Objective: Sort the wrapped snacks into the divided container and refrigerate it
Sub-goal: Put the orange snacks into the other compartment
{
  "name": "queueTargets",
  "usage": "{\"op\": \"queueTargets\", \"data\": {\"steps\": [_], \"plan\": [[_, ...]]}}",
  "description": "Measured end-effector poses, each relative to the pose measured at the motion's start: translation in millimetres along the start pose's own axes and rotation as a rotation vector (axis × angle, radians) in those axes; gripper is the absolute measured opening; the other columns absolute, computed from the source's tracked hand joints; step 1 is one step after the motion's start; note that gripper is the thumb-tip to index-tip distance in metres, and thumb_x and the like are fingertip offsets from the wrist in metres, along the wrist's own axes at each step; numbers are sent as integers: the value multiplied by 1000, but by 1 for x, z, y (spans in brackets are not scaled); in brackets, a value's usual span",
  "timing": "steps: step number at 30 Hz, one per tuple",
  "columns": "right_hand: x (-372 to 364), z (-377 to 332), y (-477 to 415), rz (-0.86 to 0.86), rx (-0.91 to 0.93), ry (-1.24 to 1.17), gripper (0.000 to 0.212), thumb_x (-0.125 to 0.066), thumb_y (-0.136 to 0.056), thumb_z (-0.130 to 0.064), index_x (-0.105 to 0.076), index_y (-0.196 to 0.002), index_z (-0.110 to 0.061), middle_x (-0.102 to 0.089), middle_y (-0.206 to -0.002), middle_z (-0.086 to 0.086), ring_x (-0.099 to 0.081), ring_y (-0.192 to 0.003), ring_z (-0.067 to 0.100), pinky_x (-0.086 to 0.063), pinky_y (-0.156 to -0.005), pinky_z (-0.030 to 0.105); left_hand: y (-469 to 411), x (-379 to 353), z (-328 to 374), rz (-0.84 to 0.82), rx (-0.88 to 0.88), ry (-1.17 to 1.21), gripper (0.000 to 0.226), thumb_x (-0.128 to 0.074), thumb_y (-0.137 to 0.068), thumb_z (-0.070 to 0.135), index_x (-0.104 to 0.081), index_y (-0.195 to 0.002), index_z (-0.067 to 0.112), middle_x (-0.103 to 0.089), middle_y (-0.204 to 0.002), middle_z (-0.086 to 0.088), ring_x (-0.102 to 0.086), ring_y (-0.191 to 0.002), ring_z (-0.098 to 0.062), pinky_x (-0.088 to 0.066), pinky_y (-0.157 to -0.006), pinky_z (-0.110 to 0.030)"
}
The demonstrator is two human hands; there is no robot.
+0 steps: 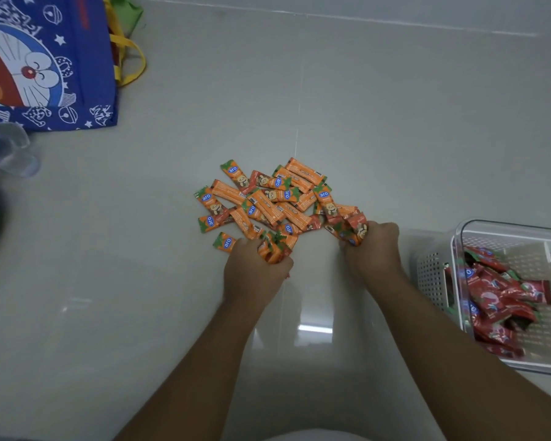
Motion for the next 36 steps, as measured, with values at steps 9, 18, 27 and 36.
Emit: {"op": "queueTargets", "data": {"steps": [9,18,27,36], "plan": [[12,8,41,-56,-61,-211,22,-70,-84,-32,-61,-103,-26,-59,-81,-14,-57,-78,15,-37,-58,23,-4,-3,1,-46,11,96,25,-75,-72,37,-59,-65,19,-64,-61,26,-59,-55,-1,-38,-49,-22],[8,-55,-41,-82,160,34,38,-75,-80,-36,-65,-112,-20,-68,-110,4,-58,-111,31,-43,-90,35,-6,-2,-1,-83,42,113,24,-73,-71,42,-62,-68,21,-66,-62,24,-62,-55,0,-49,-52,-26],[2,-39,-25,-1,251,389,27,-66,-79,-45,-59,-88,-21,-60,-101,5,-51,-102,31,-34,-76,36,-4,0,0,-82,15,92,26,-70,-66,43,-60,-67,19,-64,-58,9,-62,-59,-12,-55,-58,-34],[14,-26,52,-210,200,114,22,-71,-78,-27,-54,-90,-21,-54,-85,-2,-59,-84,25,-37,-64,29,31,19,9,-12,-17,120,32,-66,-60,47,-61,-70,18,-68,-63,6,-65,-62,-12,-58,-60,-36]]}}
Point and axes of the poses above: each hand's wrist, its own y-axis away from the middle knuckle, its own x-axis out of the back of the hand, z = x × y, the point moved 3 cm from there along -y, towards the middle knuckle
